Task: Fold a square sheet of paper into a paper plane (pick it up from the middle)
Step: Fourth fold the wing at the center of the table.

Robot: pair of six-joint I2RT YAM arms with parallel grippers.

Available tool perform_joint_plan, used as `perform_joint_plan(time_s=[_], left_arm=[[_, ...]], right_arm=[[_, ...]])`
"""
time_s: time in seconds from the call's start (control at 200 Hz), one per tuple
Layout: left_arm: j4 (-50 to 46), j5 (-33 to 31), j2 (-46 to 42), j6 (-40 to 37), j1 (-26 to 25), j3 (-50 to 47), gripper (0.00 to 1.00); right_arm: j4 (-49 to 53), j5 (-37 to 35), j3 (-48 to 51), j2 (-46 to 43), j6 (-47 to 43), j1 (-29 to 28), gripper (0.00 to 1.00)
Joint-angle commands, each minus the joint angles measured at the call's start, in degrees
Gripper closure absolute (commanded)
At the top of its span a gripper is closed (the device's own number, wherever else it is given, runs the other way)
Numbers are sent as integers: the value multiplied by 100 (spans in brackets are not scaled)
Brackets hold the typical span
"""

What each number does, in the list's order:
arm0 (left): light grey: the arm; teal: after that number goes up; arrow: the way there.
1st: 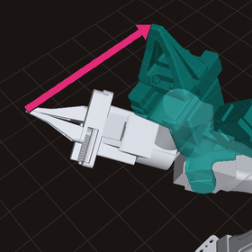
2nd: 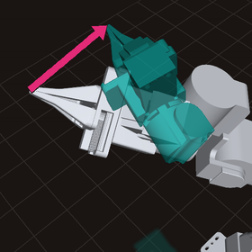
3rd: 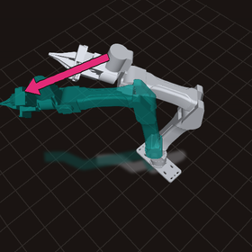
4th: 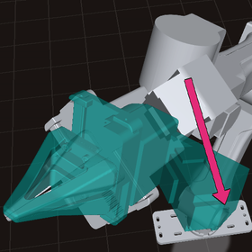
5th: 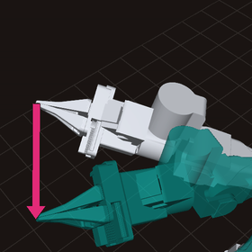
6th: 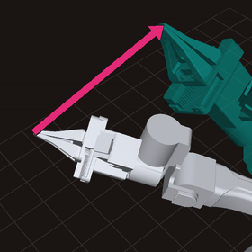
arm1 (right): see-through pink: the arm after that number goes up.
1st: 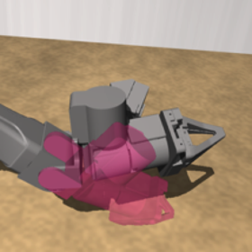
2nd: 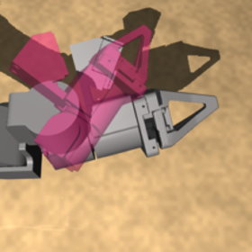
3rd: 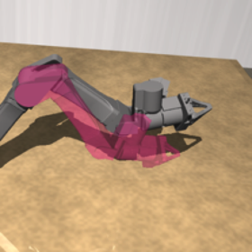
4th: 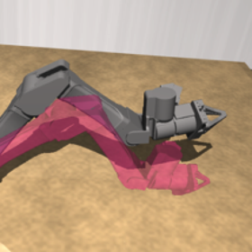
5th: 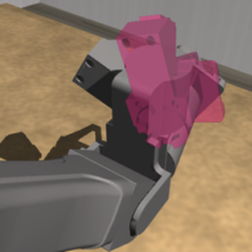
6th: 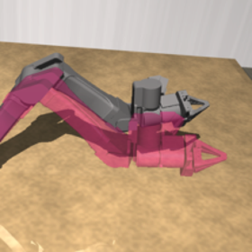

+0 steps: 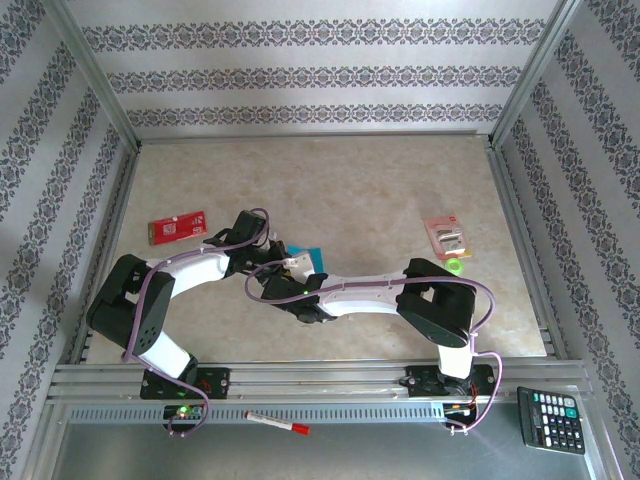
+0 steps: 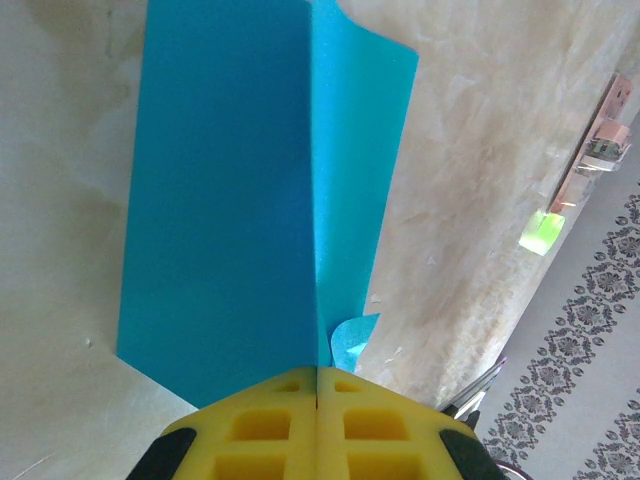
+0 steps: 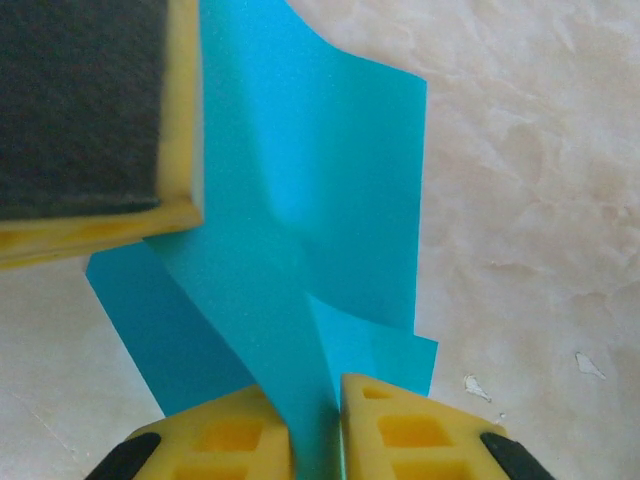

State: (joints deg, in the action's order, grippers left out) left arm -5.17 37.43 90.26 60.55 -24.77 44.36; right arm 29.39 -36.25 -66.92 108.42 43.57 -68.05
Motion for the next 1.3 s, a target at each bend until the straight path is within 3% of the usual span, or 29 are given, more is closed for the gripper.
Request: perform_joint_plan(time_s=[0.0,0.455,0.734,0.814,0.994,1.114,1.299], left_arm=[[7,54,2,8,-81,-82,100],[-95,-33,-52,-84,-85,4,100],[-659,-473,-672,-548,159,99,67],[-652,-633,-1035,-575,291,-40,63],[-282,-508,-1277,-282,288,-436,71],[326,-250,-1029,-19,263,-665,79],[511,-84,-457,-132,65,-459,86]], right_arm=[[113,-174,-76,-62,11,-44,85],[-203,-103,276,-249,-174,23,100],[-2082,1091,1527,-1262,-1007,439,100],[-2618,1644,1857,-1509,-1017,613,100],[-3445,2412,2385,-1742,-726,938,100],[-3862,2734,2587,-1711,-480,1103,100],[-4430,3004,2939,-1697,-112,1262,100]])
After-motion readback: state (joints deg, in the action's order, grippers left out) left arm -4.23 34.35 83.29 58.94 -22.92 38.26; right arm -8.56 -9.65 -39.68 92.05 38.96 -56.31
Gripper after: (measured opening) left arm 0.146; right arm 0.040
